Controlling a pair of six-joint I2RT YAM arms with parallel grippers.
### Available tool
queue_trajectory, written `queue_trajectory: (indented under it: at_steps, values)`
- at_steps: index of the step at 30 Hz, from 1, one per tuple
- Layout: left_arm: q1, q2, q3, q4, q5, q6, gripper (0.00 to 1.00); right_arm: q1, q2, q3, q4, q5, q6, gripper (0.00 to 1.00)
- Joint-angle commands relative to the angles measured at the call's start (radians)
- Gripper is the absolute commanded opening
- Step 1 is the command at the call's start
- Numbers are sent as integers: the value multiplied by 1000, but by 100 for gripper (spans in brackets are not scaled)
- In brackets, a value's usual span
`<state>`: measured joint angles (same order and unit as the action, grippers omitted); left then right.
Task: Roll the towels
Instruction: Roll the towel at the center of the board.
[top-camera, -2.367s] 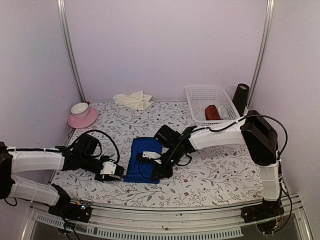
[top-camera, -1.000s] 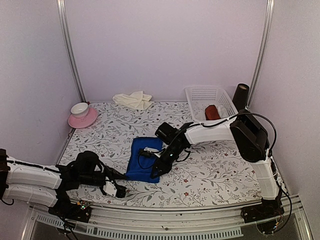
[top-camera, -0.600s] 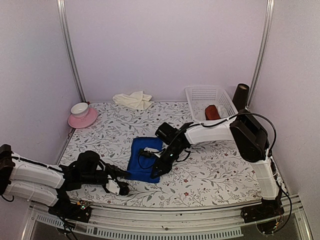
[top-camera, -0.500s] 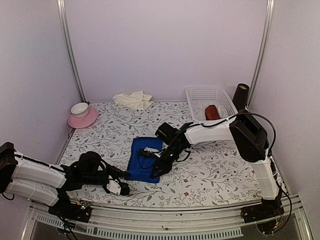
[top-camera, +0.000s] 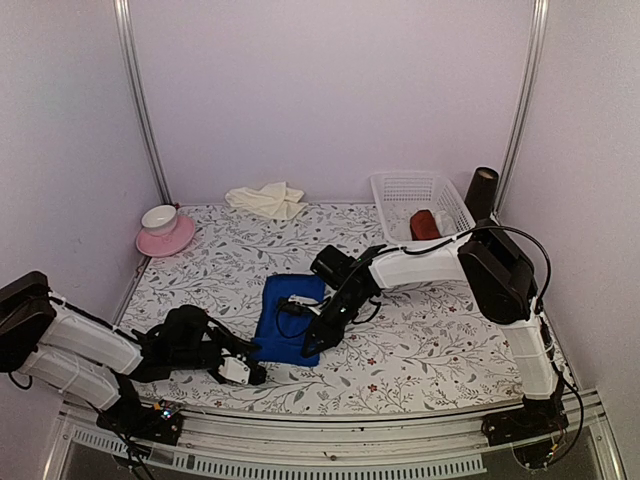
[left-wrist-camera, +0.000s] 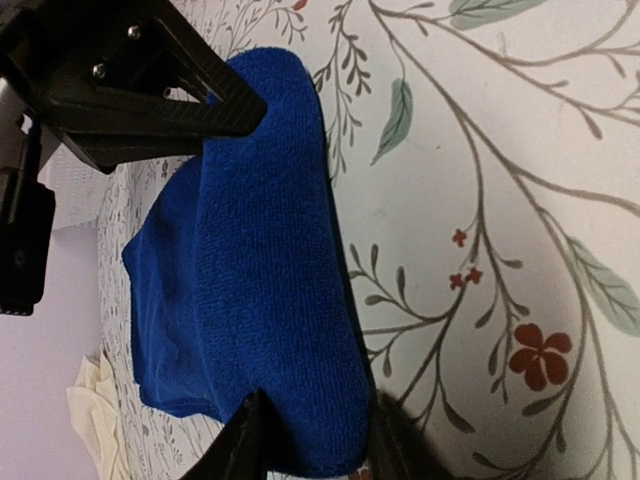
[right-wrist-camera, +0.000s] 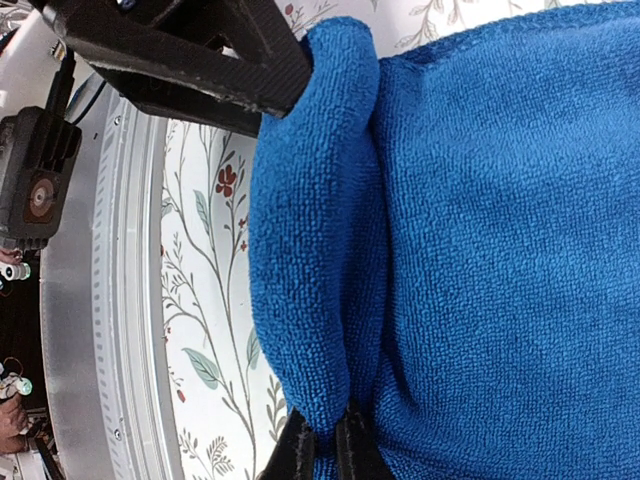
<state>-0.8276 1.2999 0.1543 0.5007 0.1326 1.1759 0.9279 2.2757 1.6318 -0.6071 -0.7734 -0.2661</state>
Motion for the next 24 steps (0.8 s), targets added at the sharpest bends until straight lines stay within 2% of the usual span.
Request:
queue_trajectory:
  at_steps: [1,6,10,12,14,19,24]
  values:
    - [-12,41,-5,42,-58,-30,31,-12,41,20,-30,21,-16,5]
    - [-13,70,-5,63,-78,-41,18,-15,50,34,-37,19,-23,6]
    - [-13,99,3,64,-82,-44,1,-16,48,40,-39,35,-28,11]
    - [-12,104,10,54,-83,-49,0,-17,37,40,-35,63,-30,17]
    - [-12,95,24,24,-72,-61,0,-16,12,31,-27,117,-34,30]
    - [-4,26,71,-136,-6,-96,0,-16,-141,-74,67,269,-47,47]
    - [27,-20,128,-291,97,-131,0,-10,-311,-227,214,376,-59,57]
